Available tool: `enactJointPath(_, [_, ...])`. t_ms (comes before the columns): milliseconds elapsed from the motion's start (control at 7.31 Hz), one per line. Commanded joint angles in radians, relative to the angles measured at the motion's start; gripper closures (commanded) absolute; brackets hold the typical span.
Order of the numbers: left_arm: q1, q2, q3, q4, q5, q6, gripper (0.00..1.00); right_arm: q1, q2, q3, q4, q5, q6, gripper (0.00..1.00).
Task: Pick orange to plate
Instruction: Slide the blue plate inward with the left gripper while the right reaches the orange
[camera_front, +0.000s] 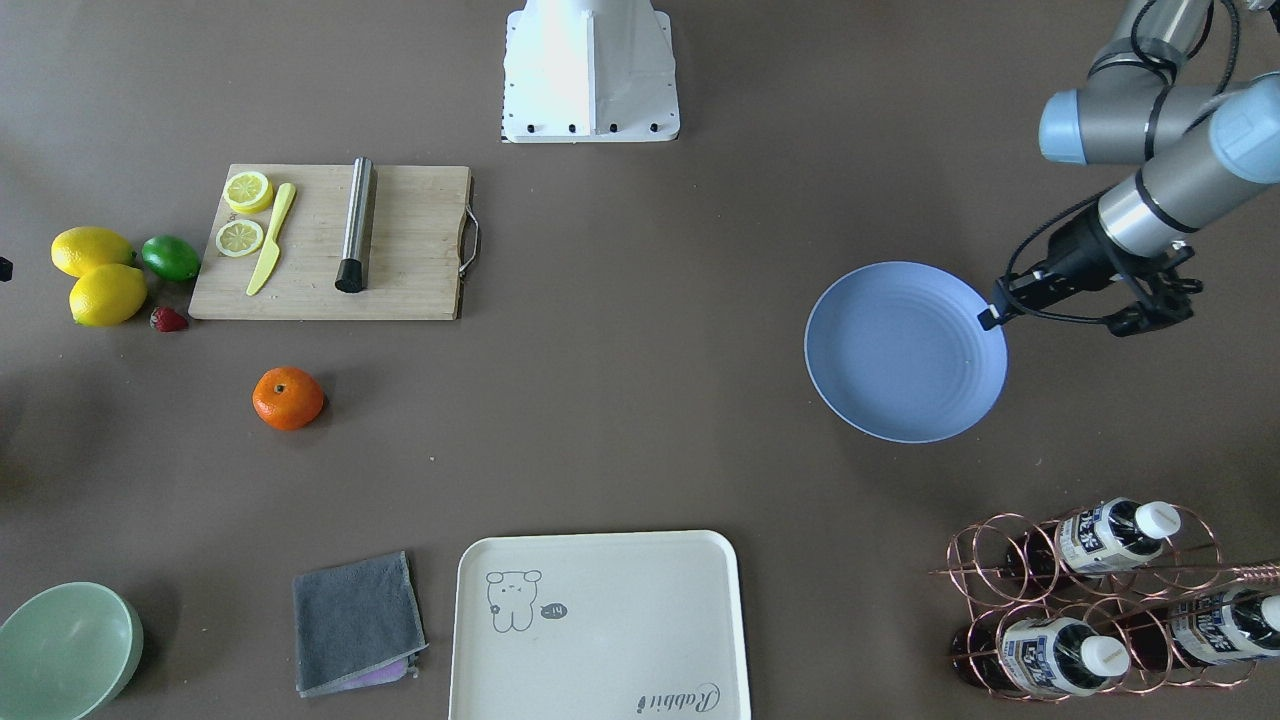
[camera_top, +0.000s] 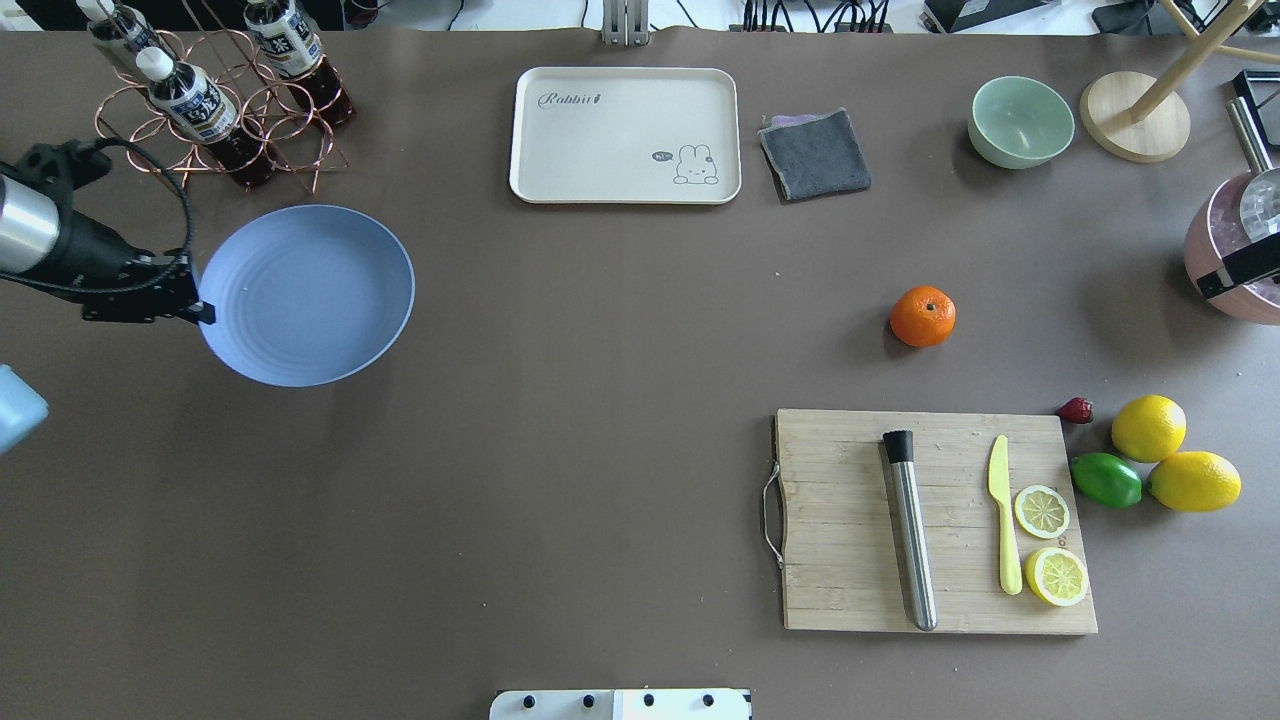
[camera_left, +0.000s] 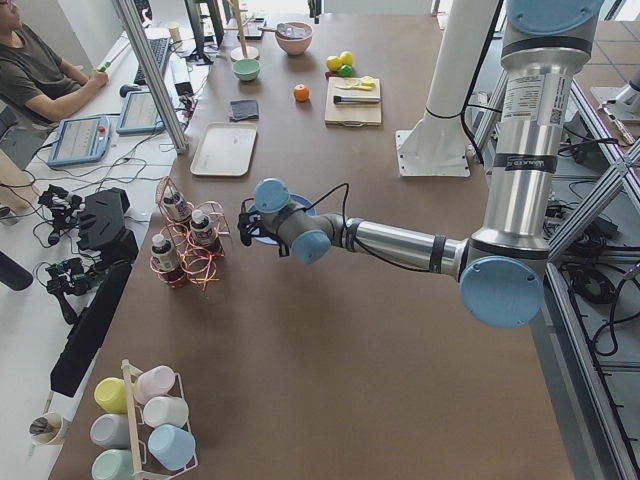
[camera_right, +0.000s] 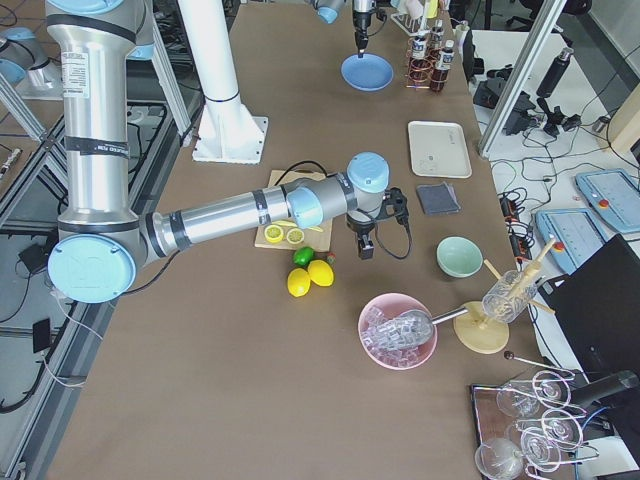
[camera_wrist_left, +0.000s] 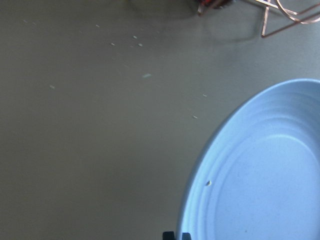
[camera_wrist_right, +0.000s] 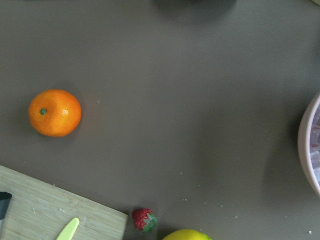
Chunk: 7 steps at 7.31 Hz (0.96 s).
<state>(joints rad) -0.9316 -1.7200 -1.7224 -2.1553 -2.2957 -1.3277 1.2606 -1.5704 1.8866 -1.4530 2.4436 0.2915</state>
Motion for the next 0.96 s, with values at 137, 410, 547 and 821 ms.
enactJointPath(137, [0.371,-0.208,-0.022,0.005,0.307,-0.413,1.0,-0.264,0.151,-0.012,0.038,-0.185,0.335,0.0])
enactJointPath(410, [0.492,-0.223,-0.017,0.002,0.451,-0.444,1.0,-0.407,0.235,-0.096,0.13,-0.297,0.492,0.0])
enactJointPath(547, [0.497,-0.234,-0.01,0.002,0.453,-0.453,1.0,-0.443,0.281,-0.134,0.132,-0.34,0.524,0.0])
enactJointPath(821, [0.526,-0.259,-0.006,0.003,0.496,-0.459,1.0,-0.478,0.337,-0.228,0.137,-0.411,0.508,0.01])
